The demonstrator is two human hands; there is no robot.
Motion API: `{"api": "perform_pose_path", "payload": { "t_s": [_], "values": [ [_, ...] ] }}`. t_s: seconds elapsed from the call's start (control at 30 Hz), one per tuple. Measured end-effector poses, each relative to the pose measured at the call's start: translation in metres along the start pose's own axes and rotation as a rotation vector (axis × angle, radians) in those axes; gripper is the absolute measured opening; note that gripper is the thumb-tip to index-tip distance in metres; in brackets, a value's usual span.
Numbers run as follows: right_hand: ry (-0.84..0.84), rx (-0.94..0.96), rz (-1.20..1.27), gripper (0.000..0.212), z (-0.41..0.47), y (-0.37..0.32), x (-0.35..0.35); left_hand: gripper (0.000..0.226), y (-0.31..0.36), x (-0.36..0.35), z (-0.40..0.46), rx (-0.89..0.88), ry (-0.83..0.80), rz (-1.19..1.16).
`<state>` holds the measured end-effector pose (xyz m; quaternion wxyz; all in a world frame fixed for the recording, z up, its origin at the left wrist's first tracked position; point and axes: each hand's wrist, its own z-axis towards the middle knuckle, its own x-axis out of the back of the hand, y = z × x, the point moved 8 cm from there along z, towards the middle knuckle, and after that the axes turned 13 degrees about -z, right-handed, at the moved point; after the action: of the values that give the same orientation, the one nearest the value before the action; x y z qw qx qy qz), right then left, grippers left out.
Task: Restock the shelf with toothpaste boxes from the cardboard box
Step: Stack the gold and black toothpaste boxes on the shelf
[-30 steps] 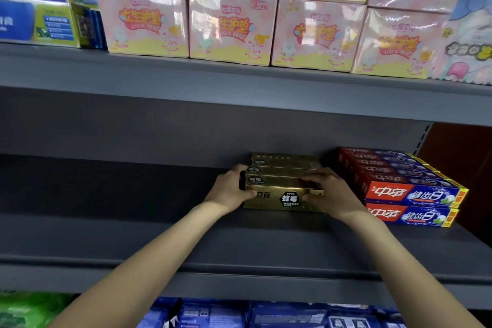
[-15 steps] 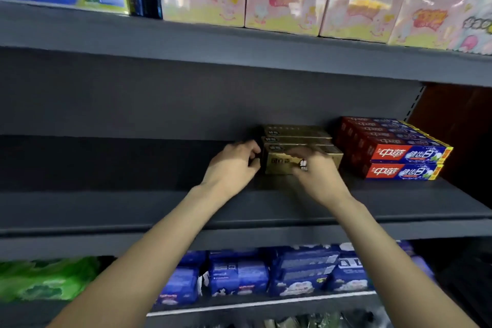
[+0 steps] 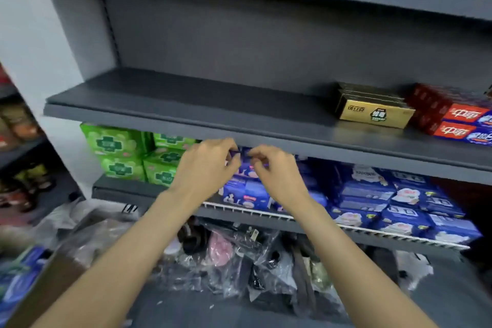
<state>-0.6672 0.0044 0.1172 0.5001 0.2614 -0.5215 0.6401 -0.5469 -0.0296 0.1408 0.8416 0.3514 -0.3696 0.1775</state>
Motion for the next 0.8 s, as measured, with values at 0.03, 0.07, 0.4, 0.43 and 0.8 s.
{"api": "perform_pose_path", "payload": {
  "t_s": [0.03, 0.07, 0.4, 0.43, 0.8],
  "values": [
    [-0.037, 0.026, 0.017, 0.025, -0.01, -0.021, -0.017, 0.018, -0.016, 0.01, -0.021, 0.064, -0.012, 0.001],
    [-0.072, 0.054, 0.033, 0.025, -0.019, -0.042, -0.033, 0.02, -0.033, 0.022, -0.043, 0.126, -0.023, 0.005],
    [-0.412, 0.226, 0.116, 0.024, -0.109, -0.263, -0.198, 0.022, -0.208, 0.153, -0.257, 0.591, -0.129, 0.135],
    [-0.416, 0.244, 0.118, 0.024, -0.113, -0.285, -0.215, 0.021, -0.228, 0.165, -0.273, 0.62, -0.137, 0.145],
    [-0.693, 0.126, 0.085, 0.047, -0.154, -0.447, -0.399, 0.038, -0.438, 0.23, -0.416, 0.789, -0.645, 0.212]
  ]
}}
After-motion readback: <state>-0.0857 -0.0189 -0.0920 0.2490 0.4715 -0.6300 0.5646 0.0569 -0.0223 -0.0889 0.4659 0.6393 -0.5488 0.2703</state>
